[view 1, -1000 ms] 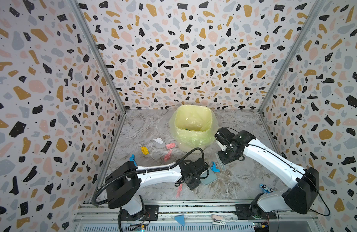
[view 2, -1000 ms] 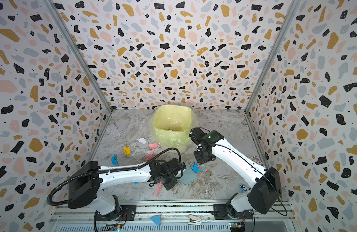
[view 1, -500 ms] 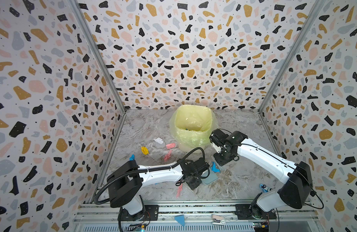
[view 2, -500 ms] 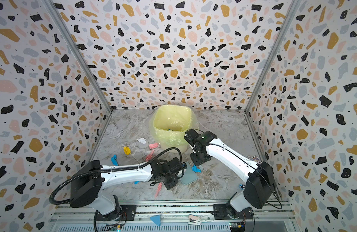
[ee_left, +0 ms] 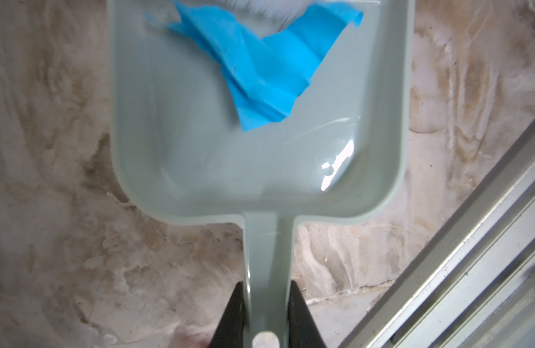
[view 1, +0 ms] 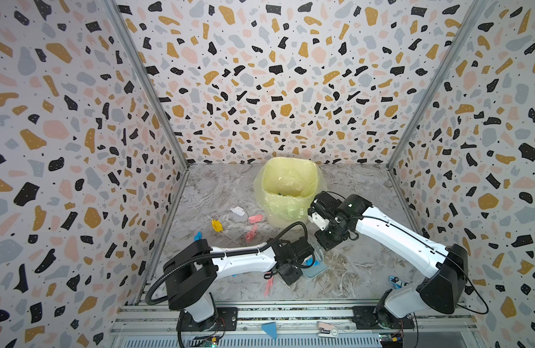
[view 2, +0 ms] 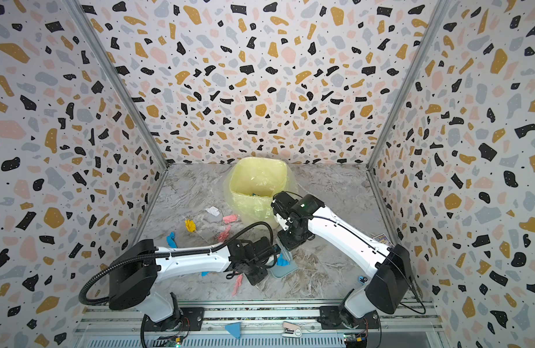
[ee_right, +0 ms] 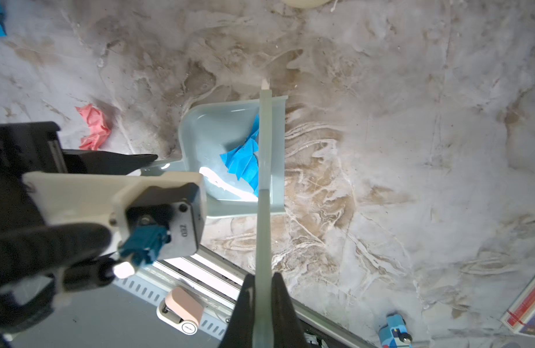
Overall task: Sweep away the paper scraps from the table
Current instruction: 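Brush the blue scrap into the dustpan held by the left gripper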
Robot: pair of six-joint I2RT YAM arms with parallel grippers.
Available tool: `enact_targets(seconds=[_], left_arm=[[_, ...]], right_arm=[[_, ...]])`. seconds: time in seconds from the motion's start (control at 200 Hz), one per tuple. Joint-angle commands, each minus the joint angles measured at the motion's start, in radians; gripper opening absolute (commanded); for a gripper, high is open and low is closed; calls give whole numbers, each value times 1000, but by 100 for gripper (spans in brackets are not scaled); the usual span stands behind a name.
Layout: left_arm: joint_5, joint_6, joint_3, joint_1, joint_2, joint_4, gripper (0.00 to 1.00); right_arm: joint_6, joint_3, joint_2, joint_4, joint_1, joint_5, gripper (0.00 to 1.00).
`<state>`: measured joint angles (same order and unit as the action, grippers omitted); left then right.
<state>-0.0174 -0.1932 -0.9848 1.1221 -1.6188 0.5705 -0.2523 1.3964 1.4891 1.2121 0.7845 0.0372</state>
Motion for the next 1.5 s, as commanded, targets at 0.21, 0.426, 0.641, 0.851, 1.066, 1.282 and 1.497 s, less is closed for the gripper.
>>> enact_targets(seconds=[0.21, 0.426, 0.641, 0.851, 1.066, 1.282, 1.497], left_arm=[[2, 5, -18, -4, 4, -21, 19], [-4, 7, -18, -4, -10, -26, 19], [-10, 9, -18, -4, -13, -29, 19], [-9, 8, -17, -4, -12, -29, 19], [-9, 5, -14, -4, -9, -34, 19], [-3, -3, 9, -4, 11, -47, 19], [7, -13, 34, -4, 37, -71, 19]], right_arm=[[7, 52, -83, 48, -81, -26, 0], [-6, 16, -103, 35, -90, -63, 0], [-30, -81, -92, 38, -94, -145, 0], [-27, -64, -90, 3, -60, -7, 0], [-33, -23, -64, -4, 2, 77, 0], [-47, -6, -75, 69, -25, -41, 0], [-48, 17, -97, 95, -63, -76, 0]])
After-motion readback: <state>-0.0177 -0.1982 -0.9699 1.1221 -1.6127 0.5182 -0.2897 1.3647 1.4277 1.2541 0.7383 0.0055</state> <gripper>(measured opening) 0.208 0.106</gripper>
